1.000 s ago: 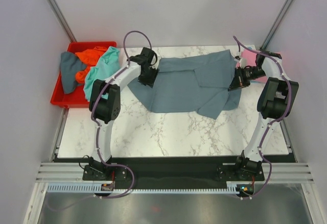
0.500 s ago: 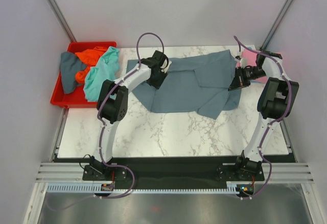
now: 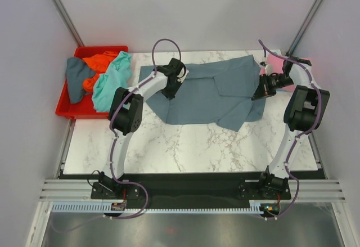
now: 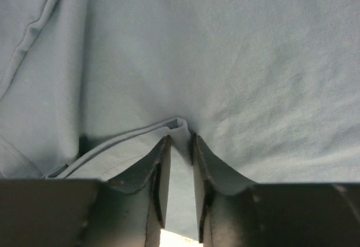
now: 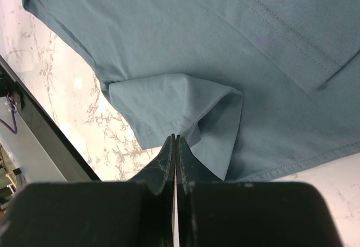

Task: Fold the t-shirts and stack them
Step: Fold the tshirt

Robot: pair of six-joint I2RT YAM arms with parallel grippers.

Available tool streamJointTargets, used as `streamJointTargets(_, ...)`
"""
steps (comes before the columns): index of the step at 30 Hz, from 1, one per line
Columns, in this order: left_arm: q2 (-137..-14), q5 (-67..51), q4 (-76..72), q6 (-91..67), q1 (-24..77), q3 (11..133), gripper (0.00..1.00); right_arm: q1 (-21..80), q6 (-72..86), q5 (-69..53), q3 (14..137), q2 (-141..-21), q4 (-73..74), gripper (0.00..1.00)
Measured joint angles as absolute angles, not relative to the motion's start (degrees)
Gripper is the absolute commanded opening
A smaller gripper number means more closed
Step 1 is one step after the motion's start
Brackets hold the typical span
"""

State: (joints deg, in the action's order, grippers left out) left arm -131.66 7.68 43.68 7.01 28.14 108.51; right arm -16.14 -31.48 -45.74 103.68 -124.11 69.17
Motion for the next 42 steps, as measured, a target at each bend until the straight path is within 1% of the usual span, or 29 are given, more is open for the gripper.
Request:
streamJointTargets(2, -131.66, 8.01, 43.62, 7.11, 28.16, 108.49, 0.23, -16.27, -31.48, -45.82, 103.53, -124.11, 69.14, 0.0)
streamJointTargets(3, -131.66, 8.12, 43.64, 7.18, 28.16, 108.49, 0.18, -16.34, -31.48, -45.82, 103.53, -124.11, 69.14, 0.0)
streamJointTargets(8, -131.5, 9.45, 43.57, 7.18, 28.27, 108.31, 0.03, -16.4, -31.48, -46.06, 103.53, -124.11, 68.95, 0.0)
streamJointTargets(13, -128.05, 10.85, 43.16, 7.18, 28.36, 105.21, 0.02, -16.43, -31.38, -46.13, 102.94, -123.9, 68.47, 0.0)
streamJointTargets(17, -121.08, 12.16, 43.13, 7.2, 28.36, 101.51, 0.02, -16.53, -31.24, -46.02, 99.5, -121.51, 67.9, 0.0)
streamJointTargets(25, -108.62, 13.5, 42.41, 7.42, 28.18, 95.0, 0.02, -16.86, -30.11, -46.04, 93.41, -110.02, 66.54, 0.0)
streamJointTargets(30, -107.15, 13.47, 42.11, 7.49, 27.16, 91.83, 0.02, -17.23, -27.05, -46.37, 92.01, -102.87, 64.16, 0.0)
streamJointTargets(35, -105.67, 13.43, 42.22, 7.57, 25.04, 87.96, 0.02, -17.45, -24.67, -46.7, 92.01, -99.35, 62.59, 0.0)
streamJointTargets(42, -97.19, 13.37, 42.22, 7.6, 21.26, 82.04, 0.02, -18.28, -22.7, -46.65, 89.73, -94.39, 62.11, 0.0)
